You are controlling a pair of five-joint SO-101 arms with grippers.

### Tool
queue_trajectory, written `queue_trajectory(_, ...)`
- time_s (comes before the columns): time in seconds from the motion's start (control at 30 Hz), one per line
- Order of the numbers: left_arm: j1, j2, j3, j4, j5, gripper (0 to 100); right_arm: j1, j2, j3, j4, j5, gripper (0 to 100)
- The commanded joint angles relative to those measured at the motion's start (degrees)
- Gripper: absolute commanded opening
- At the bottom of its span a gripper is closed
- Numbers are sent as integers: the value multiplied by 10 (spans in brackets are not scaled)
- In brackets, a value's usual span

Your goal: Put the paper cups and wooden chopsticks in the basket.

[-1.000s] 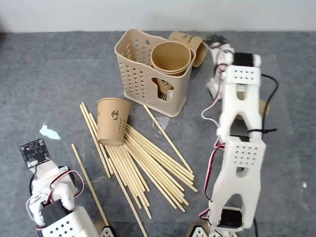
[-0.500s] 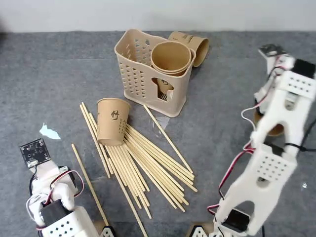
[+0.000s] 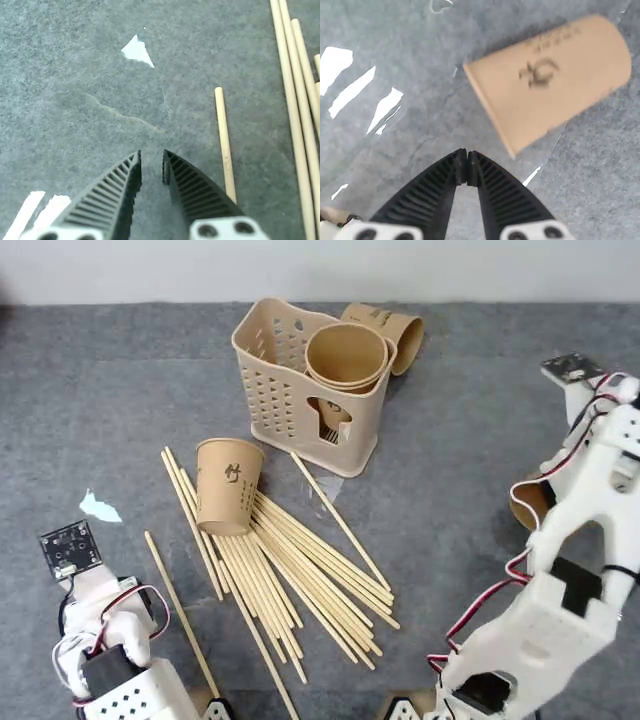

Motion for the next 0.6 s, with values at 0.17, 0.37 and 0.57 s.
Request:
queue_trajectory(0.17, -4, -2, -14, 1, -3, 77, 4, -181, 136, 22, 103, 198)
queue_trajectory(0.37, -4, -2, -14, 1, -3, 77, 7, -313, 347, -154, 139, 231)
queue_trajectory(0.57, -4, -2, -14, 1, -3, 77, 5, -397, 509, -371, 111, 294)
